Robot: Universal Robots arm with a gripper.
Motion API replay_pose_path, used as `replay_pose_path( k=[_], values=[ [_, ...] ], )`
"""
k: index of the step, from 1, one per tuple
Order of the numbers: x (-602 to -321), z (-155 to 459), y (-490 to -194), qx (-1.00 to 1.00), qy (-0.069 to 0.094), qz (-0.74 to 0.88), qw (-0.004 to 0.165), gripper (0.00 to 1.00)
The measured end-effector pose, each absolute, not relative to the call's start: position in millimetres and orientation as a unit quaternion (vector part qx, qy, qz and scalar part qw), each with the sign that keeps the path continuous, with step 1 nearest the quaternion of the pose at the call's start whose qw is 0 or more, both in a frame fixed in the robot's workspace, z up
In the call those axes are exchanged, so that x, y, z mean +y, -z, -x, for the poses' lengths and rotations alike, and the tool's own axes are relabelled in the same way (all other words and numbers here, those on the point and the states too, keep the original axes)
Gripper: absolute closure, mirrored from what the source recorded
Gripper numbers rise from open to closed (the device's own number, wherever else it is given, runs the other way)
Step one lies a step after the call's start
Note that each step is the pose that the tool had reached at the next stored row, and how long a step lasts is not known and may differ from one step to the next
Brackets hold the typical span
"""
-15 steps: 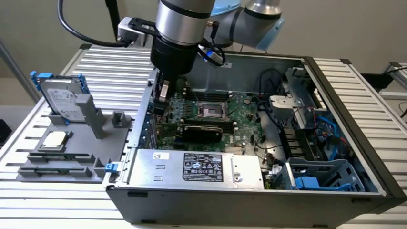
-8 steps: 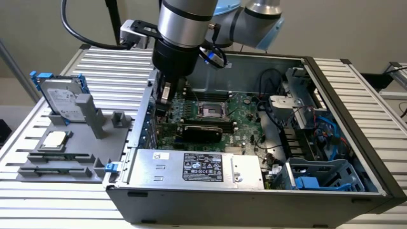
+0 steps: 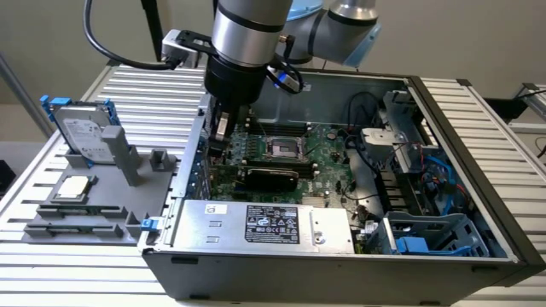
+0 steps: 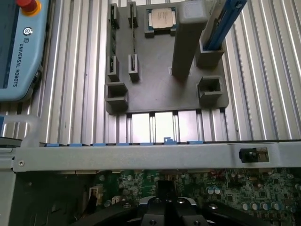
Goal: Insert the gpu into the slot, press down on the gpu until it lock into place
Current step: 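Press down on the gpu until it lock into place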
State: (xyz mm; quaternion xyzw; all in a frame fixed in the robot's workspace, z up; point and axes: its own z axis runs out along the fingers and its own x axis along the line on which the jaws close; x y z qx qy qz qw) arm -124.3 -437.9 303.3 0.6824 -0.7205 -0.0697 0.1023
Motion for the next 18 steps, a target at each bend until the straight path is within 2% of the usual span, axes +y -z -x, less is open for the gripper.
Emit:
replay_pose_path(
  k=[18],
  values=[
    [-432.6,128.5,-295.7,-0.733,0.072,-0.669,0.101,0.89]
  ],
)
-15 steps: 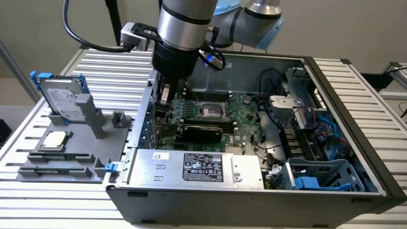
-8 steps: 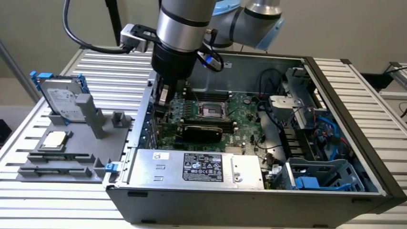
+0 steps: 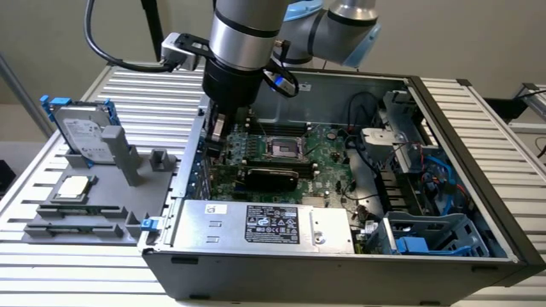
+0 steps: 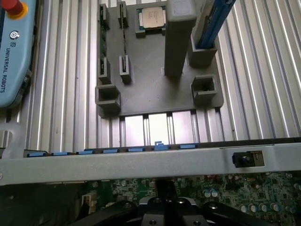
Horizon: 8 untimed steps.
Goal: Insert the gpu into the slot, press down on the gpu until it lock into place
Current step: 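Press down on the gpu until it lock into place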
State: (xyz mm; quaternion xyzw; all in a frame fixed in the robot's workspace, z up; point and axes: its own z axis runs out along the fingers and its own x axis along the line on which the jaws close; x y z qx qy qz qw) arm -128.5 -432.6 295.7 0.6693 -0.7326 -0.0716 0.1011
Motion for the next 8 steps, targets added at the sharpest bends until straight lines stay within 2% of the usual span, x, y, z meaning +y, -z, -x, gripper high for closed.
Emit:
replay_pose_path(
  k=[8],
  values=[
    [-432.6,128.7,-295.9,-0.735,0.075,-0.665,0.104,0.89]
  ],
)
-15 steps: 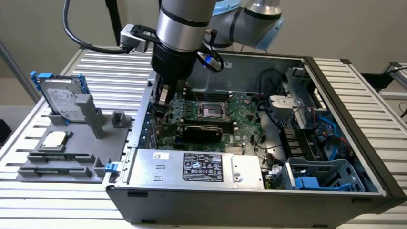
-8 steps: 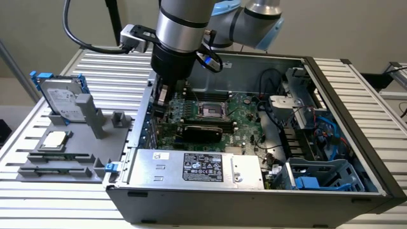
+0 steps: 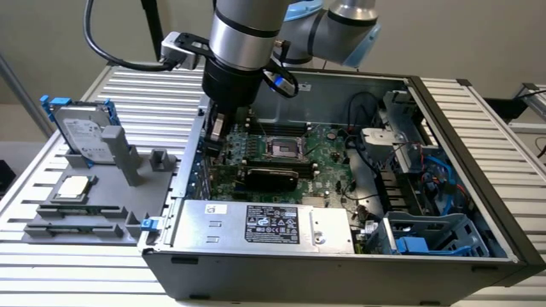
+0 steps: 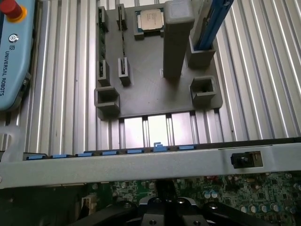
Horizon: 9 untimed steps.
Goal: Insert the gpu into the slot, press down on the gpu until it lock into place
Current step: 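Press down on the gpu until it lock into place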
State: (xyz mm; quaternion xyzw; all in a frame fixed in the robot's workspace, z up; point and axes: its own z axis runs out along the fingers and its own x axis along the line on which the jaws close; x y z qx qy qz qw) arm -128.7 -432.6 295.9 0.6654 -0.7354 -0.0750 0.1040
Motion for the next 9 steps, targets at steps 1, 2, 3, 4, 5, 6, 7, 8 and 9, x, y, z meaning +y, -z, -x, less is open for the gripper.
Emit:
replay_pose_path(
  k=[1,2,3,4,5,6,7,8,9],
  values=[
    [-432.6,128.8,-296.0,-0.736,0.076,-0.665,0.105,0.89],
    [-432.6,128.9,-296.1,-0.736,0.076,-0.664,0.105,0.89],
    [-432.6,128.9,-296.1,-0.736,0.076,-0.664,0.105,0.89],
    [-432.6,128.9,-296.1,-0.737,0.077,-0.663,0.105,0.89],
    [-432.6,128.8,-296.1,-0.737,0.077,-0.663,0.106,0.89],
    [-432.6,128.8,-296.1,-0.738,0.077,-0.663,0.106,0.89],
    [-432.6,128.8,-296.1,-0.738,0.077,-0.662,0.106,0.89],
    [-432.6,128.8,-296.1,-0.738,0.077,-0.662,0.106,0.89],
    [-432.6,128.8,-296.0,-0.739,0.077,-0.661,0.106,0.89]
  ],
)
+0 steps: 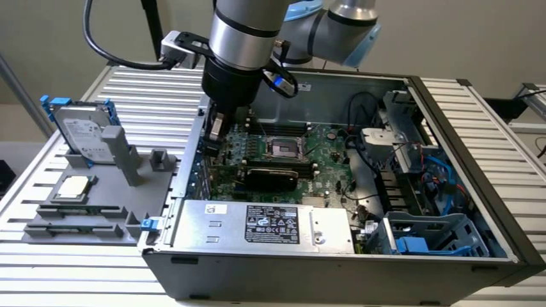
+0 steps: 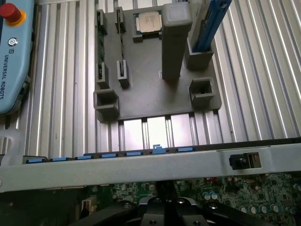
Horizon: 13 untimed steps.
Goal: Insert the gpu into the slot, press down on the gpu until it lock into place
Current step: 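Press down on the gpu until it lock into place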
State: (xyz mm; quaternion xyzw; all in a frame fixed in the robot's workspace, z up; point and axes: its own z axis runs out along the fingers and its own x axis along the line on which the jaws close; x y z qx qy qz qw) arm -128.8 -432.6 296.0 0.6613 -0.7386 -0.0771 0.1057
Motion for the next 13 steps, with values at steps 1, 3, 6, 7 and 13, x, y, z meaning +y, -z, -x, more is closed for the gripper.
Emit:
replay_pose_path(
  k=[1,3,6,7,13],
  values=[
    [-432.6,128.8,-296.0,-0.739,0.077,-0.661,0.106,0.89],
    [-432.6,128.8,-295.8,-0.740,0.077,-0.660,0.106,0.89],
    [-432.6,128.8,-295.3,-0.741,0.076,-0.659,0.106,0.89],
    [-432.6,128.8,-295.1,-0.741,0.076,-0.659,0.107,0.89],
    [-432.5,126.9,-297.9,-0.742,0.076,-0.658,0.107,0.89]
  ],
)
